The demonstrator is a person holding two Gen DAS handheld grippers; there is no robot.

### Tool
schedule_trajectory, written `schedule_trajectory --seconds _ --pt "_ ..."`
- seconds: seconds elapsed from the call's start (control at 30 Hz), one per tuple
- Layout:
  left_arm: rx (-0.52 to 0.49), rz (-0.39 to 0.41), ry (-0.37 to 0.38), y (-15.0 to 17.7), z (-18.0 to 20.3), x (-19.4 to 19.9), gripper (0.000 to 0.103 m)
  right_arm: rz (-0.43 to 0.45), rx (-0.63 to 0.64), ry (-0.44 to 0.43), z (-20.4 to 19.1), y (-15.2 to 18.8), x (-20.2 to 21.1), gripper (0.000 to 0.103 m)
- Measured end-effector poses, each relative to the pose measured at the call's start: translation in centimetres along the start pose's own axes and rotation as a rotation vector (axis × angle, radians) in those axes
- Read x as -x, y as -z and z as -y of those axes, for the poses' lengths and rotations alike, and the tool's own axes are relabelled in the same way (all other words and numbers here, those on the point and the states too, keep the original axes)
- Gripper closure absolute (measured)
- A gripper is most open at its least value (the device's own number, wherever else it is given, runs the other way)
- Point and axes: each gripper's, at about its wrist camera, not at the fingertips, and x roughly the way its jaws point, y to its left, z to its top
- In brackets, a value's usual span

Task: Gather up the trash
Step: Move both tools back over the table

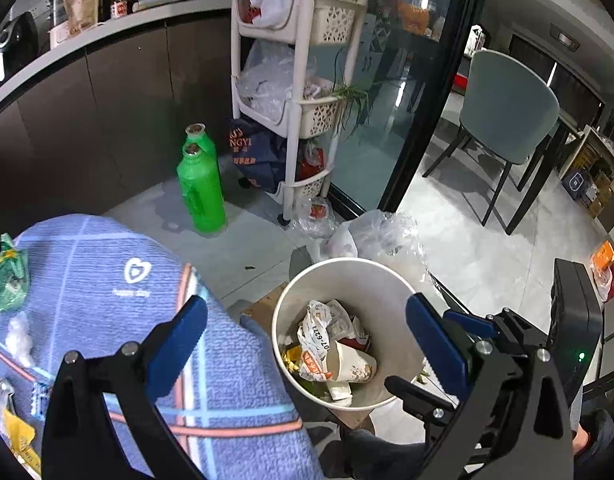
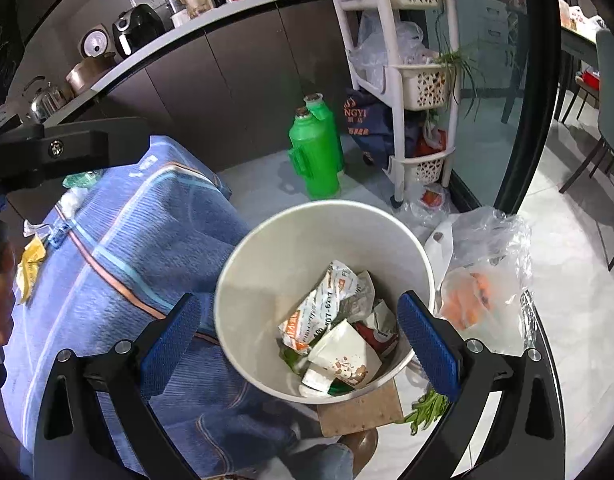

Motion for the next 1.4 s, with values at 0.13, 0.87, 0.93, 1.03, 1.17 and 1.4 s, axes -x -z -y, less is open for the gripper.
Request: schedule_trajectory --seconds 0.13,0.87,0.93,1.03,1.17,1.4 --pt "0.021 0.026 -0.021 0.1 -0.5 2.9 0.004 0.027 0.028 -0.008 -1.6 -0.6 1.8 0.008" --pt "0.268 0.149 -0.311 8.8 -13.2 20.7 0.004 0.083 0.28 -0.128 -17.1 -1.6 7.9 0.008" --pt "0.308 0.148 -0.353 10.6 -15.3 21.9 0.004 0.076 0.305 -0.141 -18.5 -1.4 7.8 0.008" --pt "0.373 0.129 -0.389 13.1 -18.4 23.1 0.004 0.052 0.334 -0.171 -20.8 -1.0 7.1 0.008" --pt "0.472 0.113 -0.416 16.5 -22.8 24.7 0.004 0.005 0.374 -0.215 -24.3 -0.6 5.3 0.008" --pt "0.556 0.112 -0.426 19.7 -27.8 26.1 0.004 -0.085 0.44 -0.303 -31.4 -0.2 1.4 0.012"
